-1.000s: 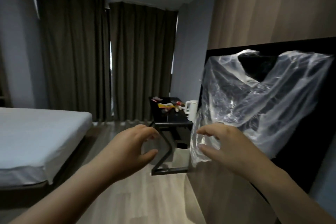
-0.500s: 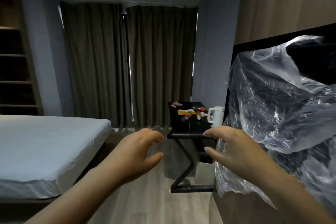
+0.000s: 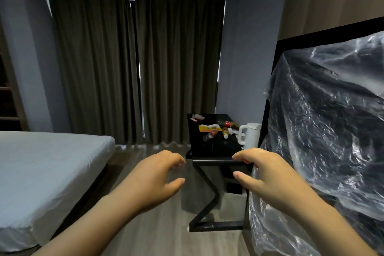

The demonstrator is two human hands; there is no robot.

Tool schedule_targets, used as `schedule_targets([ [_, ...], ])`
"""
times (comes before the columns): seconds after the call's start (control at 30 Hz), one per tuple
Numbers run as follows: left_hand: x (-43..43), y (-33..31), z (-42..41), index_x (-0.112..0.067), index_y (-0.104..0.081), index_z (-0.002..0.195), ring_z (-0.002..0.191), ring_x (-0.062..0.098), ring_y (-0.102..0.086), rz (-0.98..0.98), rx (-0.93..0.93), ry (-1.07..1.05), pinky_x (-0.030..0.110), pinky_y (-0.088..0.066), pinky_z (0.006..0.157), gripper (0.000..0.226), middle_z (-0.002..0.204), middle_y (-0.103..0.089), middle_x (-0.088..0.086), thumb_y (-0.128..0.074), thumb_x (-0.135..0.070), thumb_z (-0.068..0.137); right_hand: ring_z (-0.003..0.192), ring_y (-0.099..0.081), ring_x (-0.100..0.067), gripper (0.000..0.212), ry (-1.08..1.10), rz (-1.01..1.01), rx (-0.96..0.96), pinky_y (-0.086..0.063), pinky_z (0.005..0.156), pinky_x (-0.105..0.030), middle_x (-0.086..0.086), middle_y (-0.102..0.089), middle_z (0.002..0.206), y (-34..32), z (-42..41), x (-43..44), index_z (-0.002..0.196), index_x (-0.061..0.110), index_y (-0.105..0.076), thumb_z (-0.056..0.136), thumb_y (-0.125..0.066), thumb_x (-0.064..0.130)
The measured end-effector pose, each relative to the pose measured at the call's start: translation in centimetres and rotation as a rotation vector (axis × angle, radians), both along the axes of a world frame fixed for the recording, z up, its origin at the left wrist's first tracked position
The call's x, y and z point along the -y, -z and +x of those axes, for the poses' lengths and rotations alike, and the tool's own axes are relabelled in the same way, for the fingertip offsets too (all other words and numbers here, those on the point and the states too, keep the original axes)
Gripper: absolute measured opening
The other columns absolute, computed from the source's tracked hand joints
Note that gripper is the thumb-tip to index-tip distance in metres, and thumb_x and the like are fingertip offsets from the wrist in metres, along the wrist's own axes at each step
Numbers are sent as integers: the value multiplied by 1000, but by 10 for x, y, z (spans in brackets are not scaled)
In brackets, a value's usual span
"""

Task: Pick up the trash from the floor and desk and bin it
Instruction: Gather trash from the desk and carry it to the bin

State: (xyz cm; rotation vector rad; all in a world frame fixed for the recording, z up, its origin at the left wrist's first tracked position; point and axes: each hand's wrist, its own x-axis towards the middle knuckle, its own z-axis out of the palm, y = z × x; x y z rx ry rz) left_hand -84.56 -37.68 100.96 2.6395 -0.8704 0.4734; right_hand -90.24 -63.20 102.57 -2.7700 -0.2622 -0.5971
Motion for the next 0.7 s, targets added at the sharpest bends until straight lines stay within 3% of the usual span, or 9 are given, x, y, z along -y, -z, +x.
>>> schedule_targets([
  [0.13, -9, 0, 70, -34, -52, 125, 106, -2, -52, -40, 9, 28, 19, -43, 94, 40, 116, -56, -17, -58, -44, 86, 102, -54, 3, 35, 16, -13, 5, -45, 90, -21, 21, -60, 108, 2, 68, -14, 118, 34, -60, 84, -62, 41],
  [0.33, -37, -9, 185, -33, -51, 128, 107, -1, -52, -57, -2, 68, 18, -43, 94, 43, 119, -55, -16, -57, -44, 87, 106, -49, 9, 36, 46, -31, 8, -39, 88, -11, 27, -56, 113, -4, 177, -48, 120, 38, -57, 85, -59, 46],
  [0.6, -57, 3, 314, -34, -52, 126, 108, -2, -52, -73, -56, 98, 17, -43, 93, 41, 117, -55, -18, -58, -43, 86, 109, -49, 8, 37, 100, -27, -52, -41, 90, -12, 26, -56, 116, 8, 292, -67, 122, 38, -56, 86, -59, 46],
  [0.7, -55, 10, 358, -34, -52, 126, 106, -2, -52, -66, -75, 104, 18, -43, 92, 41, 115, -54, -18, -58, -44, 86, 107, -48, 10, 37, 107, -12, -62, -39, 85, -8, 27, -55, 116, 14, 336, -66, 122, 40, -56, 85, -59, 46],
])
